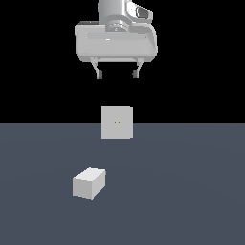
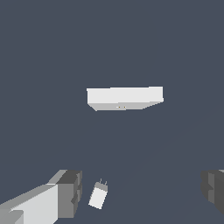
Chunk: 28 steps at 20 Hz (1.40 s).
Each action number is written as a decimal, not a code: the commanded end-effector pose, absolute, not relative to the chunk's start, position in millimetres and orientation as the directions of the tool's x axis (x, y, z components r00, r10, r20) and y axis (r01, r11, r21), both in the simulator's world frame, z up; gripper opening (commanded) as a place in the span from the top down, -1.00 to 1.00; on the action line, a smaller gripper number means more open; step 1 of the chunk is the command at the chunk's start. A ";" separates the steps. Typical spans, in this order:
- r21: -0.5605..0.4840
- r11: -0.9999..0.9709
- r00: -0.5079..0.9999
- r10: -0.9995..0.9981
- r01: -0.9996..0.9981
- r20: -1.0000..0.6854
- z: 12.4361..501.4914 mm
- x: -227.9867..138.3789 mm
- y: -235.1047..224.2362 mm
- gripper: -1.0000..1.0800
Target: Plug the charger into the wall socket.
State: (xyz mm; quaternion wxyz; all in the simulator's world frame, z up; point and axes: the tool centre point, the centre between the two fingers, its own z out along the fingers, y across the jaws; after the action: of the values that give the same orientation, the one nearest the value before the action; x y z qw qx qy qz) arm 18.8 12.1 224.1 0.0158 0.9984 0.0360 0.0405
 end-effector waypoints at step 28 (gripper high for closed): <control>0.007 -0.977 0.976 -0.214 -0.214 0.026 101.2 -87.8 31.4 -0.92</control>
State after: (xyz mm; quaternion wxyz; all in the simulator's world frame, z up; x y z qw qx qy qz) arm -79.4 28.7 110.5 0.0059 0.9952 -0.0961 0.0142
